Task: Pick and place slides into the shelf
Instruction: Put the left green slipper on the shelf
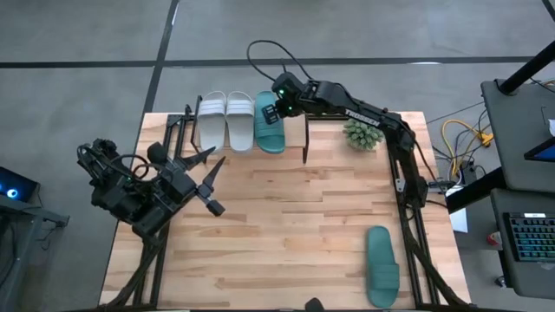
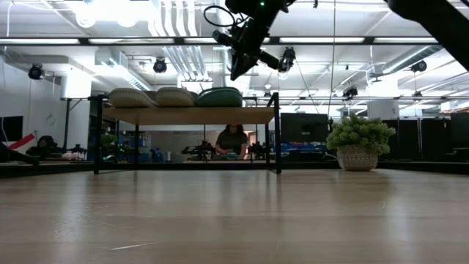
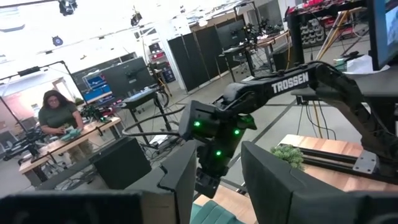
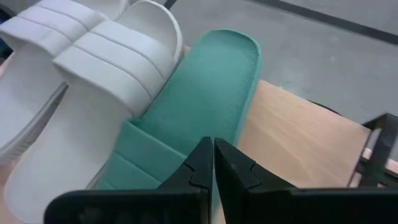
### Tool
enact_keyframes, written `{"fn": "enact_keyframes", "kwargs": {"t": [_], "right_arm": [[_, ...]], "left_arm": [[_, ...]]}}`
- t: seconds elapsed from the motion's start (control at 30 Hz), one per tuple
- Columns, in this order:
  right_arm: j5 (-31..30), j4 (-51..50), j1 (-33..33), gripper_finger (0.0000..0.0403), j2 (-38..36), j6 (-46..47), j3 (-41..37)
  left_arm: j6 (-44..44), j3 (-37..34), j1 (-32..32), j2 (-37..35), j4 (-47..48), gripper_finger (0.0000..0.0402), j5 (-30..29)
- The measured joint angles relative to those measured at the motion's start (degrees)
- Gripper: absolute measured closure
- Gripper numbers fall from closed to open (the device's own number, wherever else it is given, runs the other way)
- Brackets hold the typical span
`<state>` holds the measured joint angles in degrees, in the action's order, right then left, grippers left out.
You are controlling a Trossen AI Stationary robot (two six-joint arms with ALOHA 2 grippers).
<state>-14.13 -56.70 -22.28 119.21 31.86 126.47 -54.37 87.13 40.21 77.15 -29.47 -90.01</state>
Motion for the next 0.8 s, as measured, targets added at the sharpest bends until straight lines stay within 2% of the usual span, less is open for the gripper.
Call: {"fn": "enact_keyframes", "kwargs": {"t": [0.23, 0.8], "right_arm": [[1.5, -1.4, 0.0, 0.0395, 2.8, 0.6, 3.0], [2.1, -2.9, 0.1, 0.0395, 3.7, 1.1, 2.7]], "left_arm": [[0.0, 0.0, 0.0, 0.0, 0.0, 0.0289, 0.0], [0.0, 0.0, 0.0, -0.1, 0.0, 0.0289, 0.0]]}}
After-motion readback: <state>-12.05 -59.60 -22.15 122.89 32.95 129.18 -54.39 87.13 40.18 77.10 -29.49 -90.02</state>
